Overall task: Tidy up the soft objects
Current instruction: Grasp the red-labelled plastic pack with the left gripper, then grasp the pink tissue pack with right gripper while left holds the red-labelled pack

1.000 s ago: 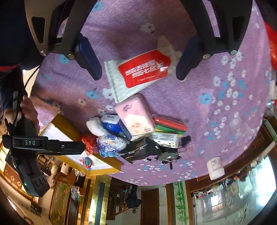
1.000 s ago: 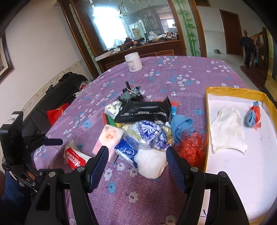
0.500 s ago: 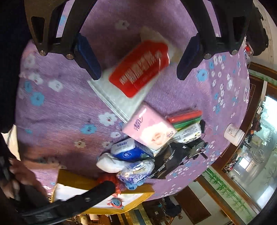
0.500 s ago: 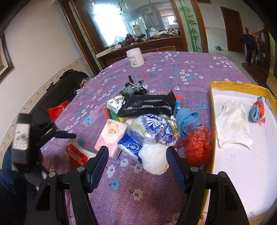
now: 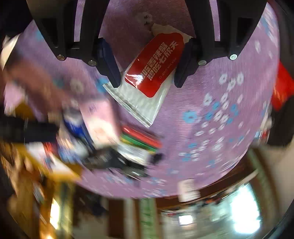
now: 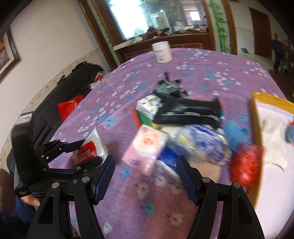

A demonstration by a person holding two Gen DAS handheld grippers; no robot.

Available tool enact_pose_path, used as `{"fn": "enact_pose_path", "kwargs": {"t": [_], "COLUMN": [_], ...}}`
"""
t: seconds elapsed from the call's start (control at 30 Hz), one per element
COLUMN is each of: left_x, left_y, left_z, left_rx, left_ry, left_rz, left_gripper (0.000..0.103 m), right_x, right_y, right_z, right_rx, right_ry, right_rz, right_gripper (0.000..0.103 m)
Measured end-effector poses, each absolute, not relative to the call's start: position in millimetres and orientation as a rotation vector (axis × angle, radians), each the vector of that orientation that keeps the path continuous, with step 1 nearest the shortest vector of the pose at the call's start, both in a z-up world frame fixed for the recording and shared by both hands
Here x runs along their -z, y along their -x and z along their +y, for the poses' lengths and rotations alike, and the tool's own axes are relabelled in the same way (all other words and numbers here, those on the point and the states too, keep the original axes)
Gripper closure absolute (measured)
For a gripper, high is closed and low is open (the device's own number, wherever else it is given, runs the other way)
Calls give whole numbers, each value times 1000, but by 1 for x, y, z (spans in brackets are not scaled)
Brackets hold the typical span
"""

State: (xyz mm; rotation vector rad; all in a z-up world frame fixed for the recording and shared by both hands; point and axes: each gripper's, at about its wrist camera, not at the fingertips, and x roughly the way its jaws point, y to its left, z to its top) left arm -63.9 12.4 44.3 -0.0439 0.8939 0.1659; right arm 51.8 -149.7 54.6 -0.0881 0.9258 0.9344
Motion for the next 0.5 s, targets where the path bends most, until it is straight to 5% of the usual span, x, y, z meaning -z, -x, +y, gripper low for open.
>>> {"fn": "enact_pose_path", "kwargs": {"t": [0.5], "left_x": [-45], "left_y": [85], "left_z": [44], "left_rx": [-245], "left_ry": [180], "left_rz": [816], "left_gripper": [43], "right_x": [-22], "right_y": [-83], "right_z": [-60], "right_rx": [-1013], "right_ry": [273], "right_rz": [992], "right_gripper": [28]}}
